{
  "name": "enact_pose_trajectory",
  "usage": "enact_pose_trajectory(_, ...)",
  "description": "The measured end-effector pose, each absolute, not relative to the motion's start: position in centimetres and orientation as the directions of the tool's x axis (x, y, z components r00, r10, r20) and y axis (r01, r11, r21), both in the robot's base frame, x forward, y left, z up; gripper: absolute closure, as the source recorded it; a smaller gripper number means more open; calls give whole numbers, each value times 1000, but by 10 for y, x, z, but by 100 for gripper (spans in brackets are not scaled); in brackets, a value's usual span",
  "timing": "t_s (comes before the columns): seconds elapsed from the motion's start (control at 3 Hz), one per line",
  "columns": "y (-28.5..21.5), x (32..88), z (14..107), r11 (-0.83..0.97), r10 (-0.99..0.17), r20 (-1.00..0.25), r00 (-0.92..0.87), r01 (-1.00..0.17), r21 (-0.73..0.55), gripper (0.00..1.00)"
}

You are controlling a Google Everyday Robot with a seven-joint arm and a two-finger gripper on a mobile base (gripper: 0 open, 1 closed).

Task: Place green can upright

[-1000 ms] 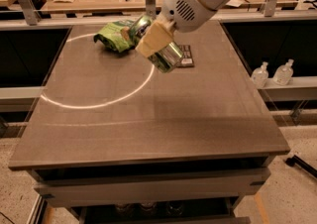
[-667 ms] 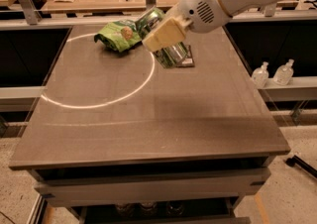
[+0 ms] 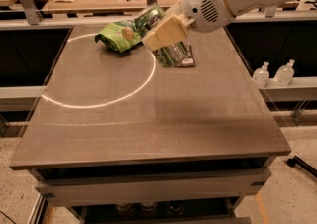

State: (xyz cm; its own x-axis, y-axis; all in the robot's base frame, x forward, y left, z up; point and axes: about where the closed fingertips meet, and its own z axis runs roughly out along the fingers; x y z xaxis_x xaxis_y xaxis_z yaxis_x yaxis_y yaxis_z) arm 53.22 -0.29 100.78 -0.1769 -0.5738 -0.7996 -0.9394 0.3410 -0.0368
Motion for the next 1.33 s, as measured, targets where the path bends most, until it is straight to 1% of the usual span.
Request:
enact_pose_trajectory(0.33,-3,523,998,381,-494,-840,-226,-924,25,100)
enact_pose_trajectory(0.67,-1,516,970,421,-325,-905,-276,-899,123,100)
enact_pose_trajectory(1.0,5,509,960,397,-187,-948,-258,-902,167,100)
enact_pose_trajectory(1.33,11,503,949,364,-122,-970,-208,-919,152,100)
